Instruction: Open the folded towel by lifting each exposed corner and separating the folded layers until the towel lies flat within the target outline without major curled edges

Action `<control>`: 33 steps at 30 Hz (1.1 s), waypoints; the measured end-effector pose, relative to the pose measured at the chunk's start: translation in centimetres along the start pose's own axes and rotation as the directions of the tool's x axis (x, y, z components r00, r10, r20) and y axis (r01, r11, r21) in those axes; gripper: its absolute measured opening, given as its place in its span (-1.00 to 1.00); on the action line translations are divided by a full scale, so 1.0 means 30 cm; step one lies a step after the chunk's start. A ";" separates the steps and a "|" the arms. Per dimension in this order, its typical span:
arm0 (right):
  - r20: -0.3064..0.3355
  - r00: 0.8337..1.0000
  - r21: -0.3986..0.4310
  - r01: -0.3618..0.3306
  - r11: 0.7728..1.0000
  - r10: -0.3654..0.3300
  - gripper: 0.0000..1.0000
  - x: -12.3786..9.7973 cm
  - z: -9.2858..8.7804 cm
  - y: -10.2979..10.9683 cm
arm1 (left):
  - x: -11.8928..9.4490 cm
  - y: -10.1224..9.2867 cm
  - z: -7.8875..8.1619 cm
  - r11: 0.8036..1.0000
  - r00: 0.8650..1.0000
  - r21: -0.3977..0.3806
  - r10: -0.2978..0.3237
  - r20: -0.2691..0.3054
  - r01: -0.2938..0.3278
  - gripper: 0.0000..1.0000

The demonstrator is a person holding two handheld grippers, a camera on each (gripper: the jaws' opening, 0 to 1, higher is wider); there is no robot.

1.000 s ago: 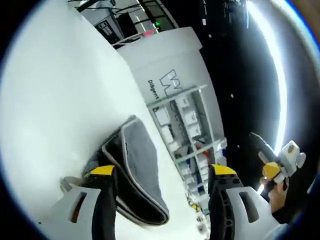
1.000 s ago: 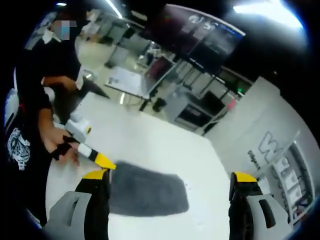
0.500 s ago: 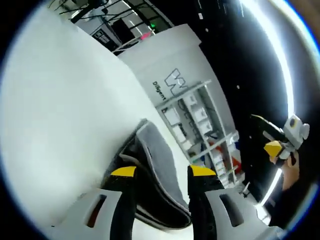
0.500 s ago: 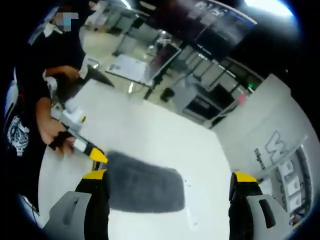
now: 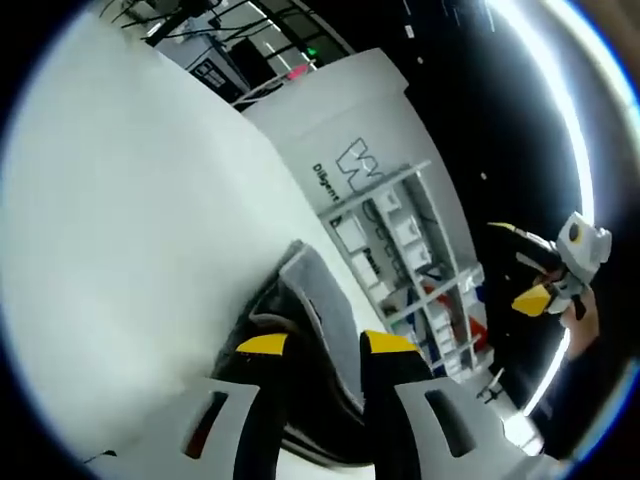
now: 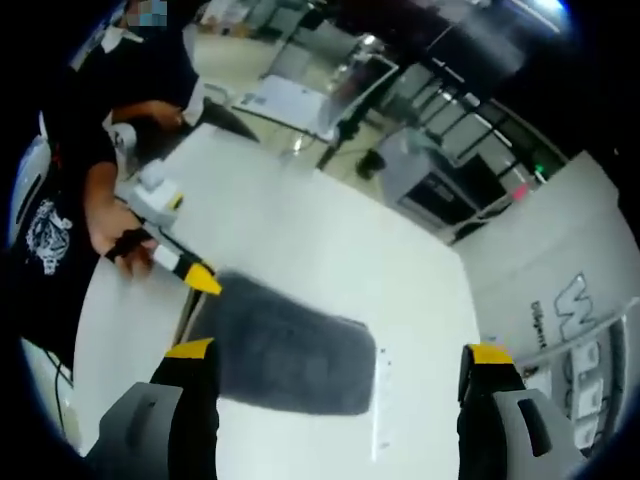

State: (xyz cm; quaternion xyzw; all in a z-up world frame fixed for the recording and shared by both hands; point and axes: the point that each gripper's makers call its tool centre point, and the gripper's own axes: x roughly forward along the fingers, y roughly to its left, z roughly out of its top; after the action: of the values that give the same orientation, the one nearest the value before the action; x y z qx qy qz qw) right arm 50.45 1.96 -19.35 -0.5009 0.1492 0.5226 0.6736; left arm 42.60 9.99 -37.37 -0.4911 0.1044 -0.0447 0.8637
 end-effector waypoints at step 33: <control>-0.142 0.985 -0.007 -0.100 0.995 0.098 0.99 0.197 -0.008 -0.131 | -0.004 0.030 -0.017 0.993 0.997 0.120 0.022 -0.069 -0.013 -0.91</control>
State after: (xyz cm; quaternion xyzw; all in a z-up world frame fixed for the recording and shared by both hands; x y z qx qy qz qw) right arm 56.31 5.23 -21.71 -0.5335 0.2173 0.5196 0.6311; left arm 42.34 10.05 -38.38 -0.4358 0.1360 -0.0605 0.8877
